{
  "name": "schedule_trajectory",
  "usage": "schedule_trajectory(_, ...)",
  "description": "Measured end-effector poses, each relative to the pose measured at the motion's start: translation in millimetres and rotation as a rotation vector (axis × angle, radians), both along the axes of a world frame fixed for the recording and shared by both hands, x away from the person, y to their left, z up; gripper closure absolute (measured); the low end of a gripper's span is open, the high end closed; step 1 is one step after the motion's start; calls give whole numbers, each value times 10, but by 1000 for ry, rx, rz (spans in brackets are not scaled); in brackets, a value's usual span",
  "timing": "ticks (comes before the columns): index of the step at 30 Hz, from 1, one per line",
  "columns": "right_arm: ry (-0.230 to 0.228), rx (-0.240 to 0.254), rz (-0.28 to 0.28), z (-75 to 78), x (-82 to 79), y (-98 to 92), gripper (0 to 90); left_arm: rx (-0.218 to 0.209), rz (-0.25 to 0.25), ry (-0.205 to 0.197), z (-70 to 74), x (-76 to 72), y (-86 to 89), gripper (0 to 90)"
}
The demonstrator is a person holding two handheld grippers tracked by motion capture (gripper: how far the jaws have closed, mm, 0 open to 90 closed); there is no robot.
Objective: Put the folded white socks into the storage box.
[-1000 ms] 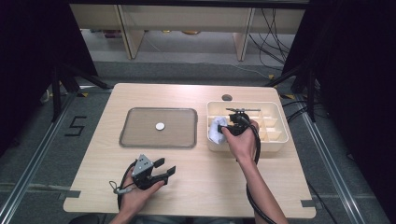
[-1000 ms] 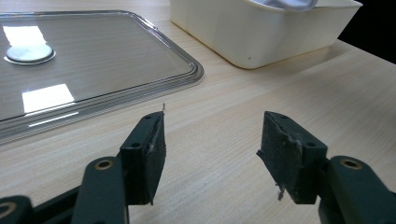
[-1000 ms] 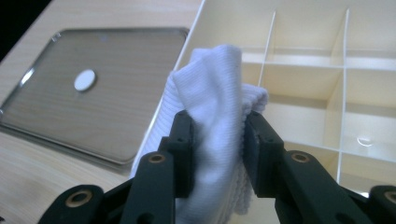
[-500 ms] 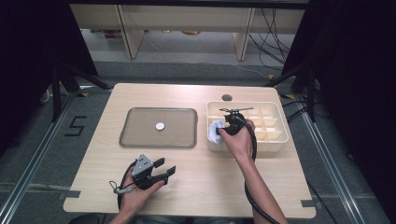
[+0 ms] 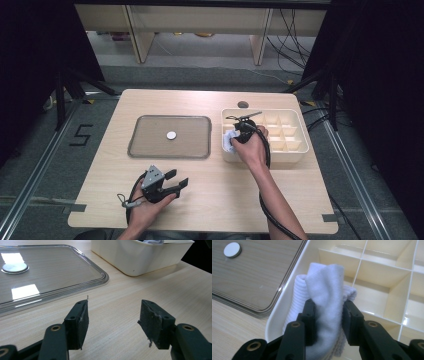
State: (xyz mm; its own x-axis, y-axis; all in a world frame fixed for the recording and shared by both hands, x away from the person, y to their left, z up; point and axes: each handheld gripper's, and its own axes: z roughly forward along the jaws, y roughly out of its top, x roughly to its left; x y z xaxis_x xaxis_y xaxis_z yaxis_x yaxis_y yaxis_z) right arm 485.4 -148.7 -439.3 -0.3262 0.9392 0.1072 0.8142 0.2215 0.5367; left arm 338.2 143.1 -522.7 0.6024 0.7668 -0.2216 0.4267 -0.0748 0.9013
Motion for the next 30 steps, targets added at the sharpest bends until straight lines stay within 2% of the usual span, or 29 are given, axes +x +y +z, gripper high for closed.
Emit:
schedule_trajectory(3,-1,-7,15,-2,11,-6,676,10,-11,-11,2,6,6,397)
schedule_trajectory(6,8,-11,11,1,6,9,676,16,1,-1,7,-2,3,397)
schedule_trajectory(7,-4,-30,13,-6,13,15,676,16,1,-2,8,-2,0,397)
schedule_trajectory(9,1,-49,19,-3,8,40,670,17,-4,-6,7,-1,5,396)
schedule_trajectory(11,4,-31,16,2,13,29,646,-4,-1,0,-2,2,2,396)
schedule_trajectory(12,35,-23,-14,16,2,31,623,-4,-1,0,-2,2,2,396)
schedule_trajectory(13,16,-10,7,15,7,7,593,-3,-3,-1,-1,2,2,396)
schedule_trajectory(14,16,-10,7,15,7,7,593,-3,-3,-1,-1,2,2,396)
schedule_trajectory(15,27,5,1,32,5,-15,502,1,-3,0,1,0,3,396)
schedule_trajectory(16,27,5,1,32,5,-15,502,1,-3,0,1,0,3,396)
schedule_trajectory(17,11,33,-18,59,3,-36,449,2,-8,-3,1,1,8,396)
schedule_trajectory(19,11,40,-27,79,-5,-44,443,6,-10,-7,3,1,14,395)
schedule_trajectory(20,-26,50,-23,137,-19,-66,428,8,-8,-4,4,-2,15,395)
schedule_trajectory(21,-26,50,-23,137,-19,-66,428,8,-8,-4,4,-2,15,395)
schedule_trajectory(22,-64,46,1,147,-11,-86,425,9,-8,-4,4,-2,15,395)
schedule_trajectory(24,-62,76,-31,223,-39,-97,468,14,-5,-1,8,-8,15,395)
schedule_trajectory(25,-94,61,-4,232,-30,-146,505,10,-7,-2,6,-5,16,395)
schedule_trajectory(26,-94,61,-4,232,-30,-146,505,10,-7,-2,6,-5,16,395)
schedule_trajectory(27,-75,65,-36,275,-63,-147,611,5,-11,-4,2,1,16,395)
schedule_trajectory(29,-105,82,6,272,-77,-174,693,5,-11,-3,2,0,15,395)
schedule_trajectory(30,-105,82,6,272,-77,-174,693,5,-11,-3,2,0,15,395)
